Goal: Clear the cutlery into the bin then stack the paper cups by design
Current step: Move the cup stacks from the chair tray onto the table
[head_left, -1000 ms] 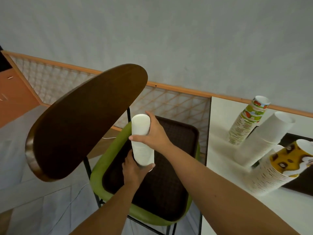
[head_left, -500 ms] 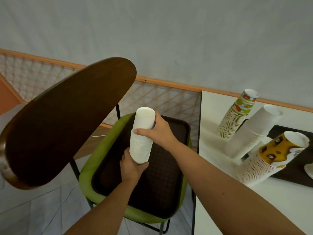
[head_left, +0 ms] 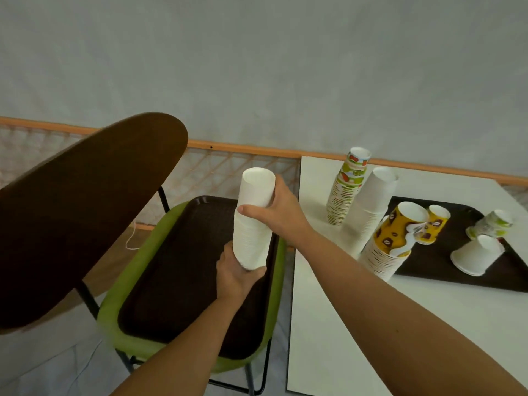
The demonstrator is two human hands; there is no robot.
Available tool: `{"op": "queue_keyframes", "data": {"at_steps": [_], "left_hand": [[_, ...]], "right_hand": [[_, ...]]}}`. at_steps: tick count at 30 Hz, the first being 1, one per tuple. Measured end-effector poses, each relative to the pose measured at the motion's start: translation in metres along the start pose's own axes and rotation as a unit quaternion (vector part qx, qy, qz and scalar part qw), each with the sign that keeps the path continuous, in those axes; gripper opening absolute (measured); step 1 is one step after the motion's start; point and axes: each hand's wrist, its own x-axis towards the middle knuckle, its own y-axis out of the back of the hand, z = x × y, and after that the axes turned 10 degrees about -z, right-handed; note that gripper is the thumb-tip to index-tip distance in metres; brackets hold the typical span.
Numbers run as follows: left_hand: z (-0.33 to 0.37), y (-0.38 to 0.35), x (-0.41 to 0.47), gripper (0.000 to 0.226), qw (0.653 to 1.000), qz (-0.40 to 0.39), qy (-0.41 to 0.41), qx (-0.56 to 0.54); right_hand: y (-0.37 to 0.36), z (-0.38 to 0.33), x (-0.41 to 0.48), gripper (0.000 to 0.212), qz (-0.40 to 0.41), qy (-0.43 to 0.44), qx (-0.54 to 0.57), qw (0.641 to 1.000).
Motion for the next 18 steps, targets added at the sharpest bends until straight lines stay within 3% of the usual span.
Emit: {"op": "queue_keyframes", "data": {"at_steps": [6, 11, 18], "left_hand": [[0.037, -0.058, -0.02, 0.088, 0.999, -0.046, -0.015, -0.016], [0.045, -0.101, -0.041, 0.088, 0.998, -0.058, 0.011, -0.029], [0.048, -0.148, -0.065, 0.093, 0.997, -0.06, 0.041, 0.012]], "right_hand": [[0.061, 0.016, -0.034, 0.099, 0.041, 0.038, -0.045, 0.997], [0.097, 0.038, -0.06, 0.071, 0.005, 0.024, -0.141, 0.99], [0.134, 0.067, -0.089, 0.05, -0.048, 0.025, -0.167, 0.984]]}}
